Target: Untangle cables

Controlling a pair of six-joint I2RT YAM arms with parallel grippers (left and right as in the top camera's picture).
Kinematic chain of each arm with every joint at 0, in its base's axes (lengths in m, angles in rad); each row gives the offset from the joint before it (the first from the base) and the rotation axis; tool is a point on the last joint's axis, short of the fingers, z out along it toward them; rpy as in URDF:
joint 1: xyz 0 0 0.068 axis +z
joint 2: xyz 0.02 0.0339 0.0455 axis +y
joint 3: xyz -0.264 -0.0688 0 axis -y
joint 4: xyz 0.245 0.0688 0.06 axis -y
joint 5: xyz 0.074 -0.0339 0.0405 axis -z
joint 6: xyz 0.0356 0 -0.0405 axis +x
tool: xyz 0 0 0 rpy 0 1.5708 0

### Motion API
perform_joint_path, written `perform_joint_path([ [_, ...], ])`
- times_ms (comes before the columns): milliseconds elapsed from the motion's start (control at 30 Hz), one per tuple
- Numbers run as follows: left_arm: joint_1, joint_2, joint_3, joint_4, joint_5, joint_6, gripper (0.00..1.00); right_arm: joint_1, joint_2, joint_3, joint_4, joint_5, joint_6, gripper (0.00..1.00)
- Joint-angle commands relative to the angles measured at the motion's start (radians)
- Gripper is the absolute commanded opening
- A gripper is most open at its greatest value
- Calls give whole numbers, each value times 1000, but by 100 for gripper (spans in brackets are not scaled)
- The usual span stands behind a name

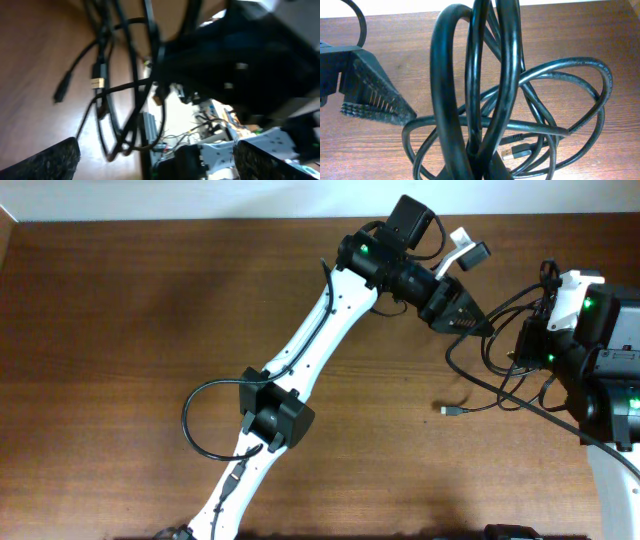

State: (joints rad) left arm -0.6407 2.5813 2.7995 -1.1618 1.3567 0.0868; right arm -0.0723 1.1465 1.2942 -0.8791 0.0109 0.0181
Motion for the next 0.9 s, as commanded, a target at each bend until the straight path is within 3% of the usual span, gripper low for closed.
perform_joint_path([
  [0,-17,5,7,-14,30,21,98,-1,-24,34,3,0,-8,4],
  [200,-73,5,7,-18,-140,47,98,-1,-24,34,0,1,-8,4],
  [233,-73,5,7,-18,-150,47,92,-1,-24,34,0,0,-8,4],
  [267,-73,5,7,-18,-151,47,65,-1,-24,34,0,1,-8,4],
  [300,-73,5,7,-18,-164,47,22,-1,-24,34,0,1,-8,4],
  [333,-73,5,7,-22,-184,46,0,-1,-24,34,-1,0,-8,4],
  [533,-32,5,7,-34,-194,31,0,-1,-24,34,-4,1,-8,4],
  [700,82,-19,50,-156,-235,31,0,-1,-24,34,-4,1,-8,4],
  [867,112,-140,188,-365,-768,-39,0,-1,-6,34,0,0,-7,4],
])
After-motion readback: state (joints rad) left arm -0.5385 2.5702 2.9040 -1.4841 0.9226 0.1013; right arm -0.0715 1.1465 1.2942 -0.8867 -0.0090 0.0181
